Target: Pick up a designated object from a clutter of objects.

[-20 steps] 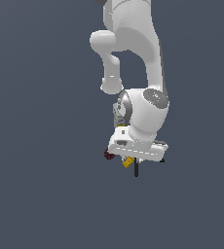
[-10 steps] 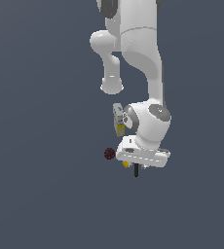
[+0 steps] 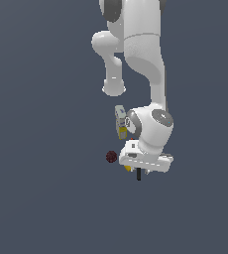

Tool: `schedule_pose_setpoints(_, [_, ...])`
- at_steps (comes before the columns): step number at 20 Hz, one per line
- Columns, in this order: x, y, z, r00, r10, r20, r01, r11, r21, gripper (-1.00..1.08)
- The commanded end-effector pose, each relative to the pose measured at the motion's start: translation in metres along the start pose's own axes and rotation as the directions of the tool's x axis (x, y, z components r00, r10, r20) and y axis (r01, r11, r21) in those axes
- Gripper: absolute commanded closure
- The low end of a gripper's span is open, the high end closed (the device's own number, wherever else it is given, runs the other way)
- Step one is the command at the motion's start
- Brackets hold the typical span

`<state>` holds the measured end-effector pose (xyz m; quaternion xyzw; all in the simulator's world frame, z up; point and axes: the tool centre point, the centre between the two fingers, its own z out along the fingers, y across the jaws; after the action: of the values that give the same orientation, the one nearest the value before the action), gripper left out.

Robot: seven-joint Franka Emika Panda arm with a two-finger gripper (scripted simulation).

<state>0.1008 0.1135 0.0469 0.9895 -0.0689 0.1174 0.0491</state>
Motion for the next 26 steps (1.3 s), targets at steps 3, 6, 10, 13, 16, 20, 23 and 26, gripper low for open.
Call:
schedule_pose_setpoints(3, [-0.001,0.000,0.015,1.000,0.000,0.000,0.000,1.000,0.000,-0.20])
schedule_pose_setpoints(6, [-0.001,0.000,0.023,1.000,0.001,-0.001,-0.001,1.000,0.000,-0.20])
schedule_pose_setpoints(10, [-0.001,0.000,0.026,1.000,0.001,-0.001,-0.001,1.000,0.000,1.08])
schedule_pose_setpoints(13, [-0.001,0.000,0.026,1.000,0.001,-0.001,-0.001,1.000,0.000,1.08])
schedule_pose_setpoints(16, [-0.001,0.000,0.026,1.000,0.001,-0.001,-0.001,1.000,0.000,1.08])
schedule_pose_setpoints(20, [-0.002,0.000,0.026,1.000,0.000,0.000,0.000,1.000,0.000,1.08])
schedule_pose_setpoints(23, [-0.001,0.001,0.024,1.000,0.000,0.000,0.000,1.000,0.000,1.08])
schedule_pose_setpoints(26, [0.000,0.005,0.019,1.000,0.000,0.000,0.000,1.000,0.000,1.08])
